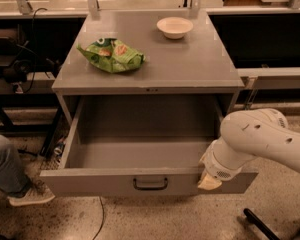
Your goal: Open top drawer
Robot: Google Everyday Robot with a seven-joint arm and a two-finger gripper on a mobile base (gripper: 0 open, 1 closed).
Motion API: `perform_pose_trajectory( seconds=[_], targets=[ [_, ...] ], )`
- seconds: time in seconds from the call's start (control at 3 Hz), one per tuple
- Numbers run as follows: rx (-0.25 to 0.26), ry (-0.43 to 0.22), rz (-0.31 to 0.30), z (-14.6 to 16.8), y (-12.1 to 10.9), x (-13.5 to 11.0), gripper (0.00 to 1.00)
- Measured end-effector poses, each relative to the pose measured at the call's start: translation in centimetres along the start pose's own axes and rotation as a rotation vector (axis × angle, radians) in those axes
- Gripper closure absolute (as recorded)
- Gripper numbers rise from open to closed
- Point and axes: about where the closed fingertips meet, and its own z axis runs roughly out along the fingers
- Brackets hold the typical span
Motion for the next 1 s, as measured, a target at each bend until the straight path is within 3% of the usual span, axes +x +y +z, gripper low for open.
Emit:
perform_pose_trajectory(
  seconds=[0.33, 1.0],
  targets=[
    [0.0, 0.0, 0.0, -0.22, -0.05, -0.06, 0.85],
    [0.002, 0.002, -0.002, -0.35, 0.03, -0.08, 0.39]
  ],
)
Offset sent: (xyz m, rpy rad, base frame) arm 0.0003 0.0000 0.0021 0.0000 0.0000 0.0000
